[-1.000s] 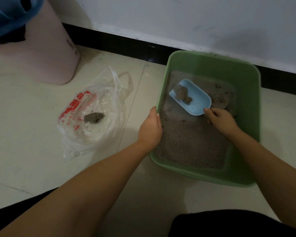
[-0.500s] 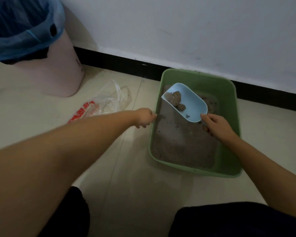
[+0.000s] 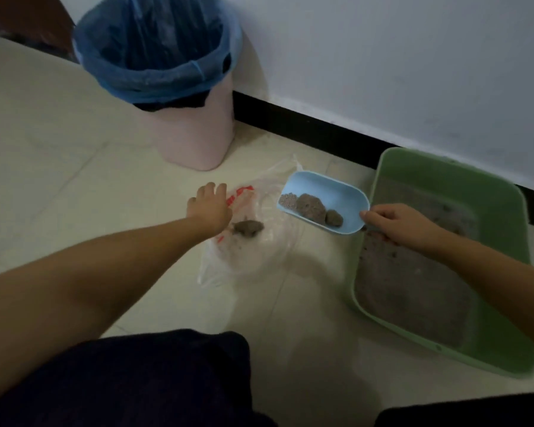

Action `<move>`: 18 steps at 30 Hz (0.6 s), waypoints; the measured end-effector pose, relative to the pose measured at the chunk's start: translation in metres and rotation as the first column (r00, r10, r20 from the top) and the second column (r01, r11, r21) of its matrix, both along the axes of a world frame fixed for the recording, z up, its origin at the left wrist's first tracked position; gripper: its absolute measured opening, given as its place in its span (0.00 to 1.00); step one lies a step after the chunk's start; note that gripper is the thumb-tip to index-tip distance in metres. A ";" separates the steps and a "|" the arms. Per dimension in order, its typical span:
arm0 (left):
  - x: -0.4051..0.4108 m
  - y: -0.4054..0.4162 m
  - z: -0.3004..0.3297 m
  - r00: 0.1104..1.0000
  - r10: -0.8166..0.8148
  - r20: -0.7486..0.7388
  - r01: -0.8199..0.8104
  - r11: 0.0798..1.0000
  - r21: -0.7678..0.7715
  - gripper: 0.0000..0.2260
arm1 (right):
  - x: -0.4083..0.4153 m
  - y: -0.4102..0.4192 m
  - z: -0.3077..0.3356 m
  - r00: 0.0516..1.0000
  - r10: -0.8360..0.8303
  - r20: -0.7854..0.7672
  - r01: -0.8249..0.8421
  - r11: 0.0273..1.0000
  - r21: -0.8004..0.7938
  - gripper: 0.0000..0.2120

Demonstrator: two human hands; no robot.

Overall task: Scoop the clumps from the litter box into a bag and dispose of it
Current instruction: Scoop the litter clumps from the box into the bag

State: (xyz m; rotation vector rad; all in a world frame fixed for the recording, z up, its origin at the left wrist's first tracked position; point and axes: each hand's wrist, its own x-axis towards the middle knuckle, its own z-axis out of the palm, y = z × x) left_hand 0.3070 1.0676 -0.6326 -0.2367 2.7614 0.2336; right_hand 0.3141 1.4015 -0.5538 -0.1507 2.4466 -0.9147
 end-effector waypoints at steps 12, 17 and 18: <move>0.004 -0.030 -0.049 0.952 0.229 0.204 -0.290 0.886 0.361 0.16 | -0.022 -0.104 -0.048 0.891 0.446 0.079 -0.428 0.770 0.473 0.21; 0.005 -0.027 -0.050 0.951 0.211 0.224 -0.281 0.892 0.355 0.14 | -0.031 -0.139 -0.024 0.787 0.612 0.075 -0.482 0.534 0.695 0.22; 0.005 -0.027 -0.049 0.949 0.218 0.229 -0.289 0.890 0.353 0.14 | -0.032 -0.144 -0.018 0.764 0.641 0.071 -0.482 0.495 0.723 0.21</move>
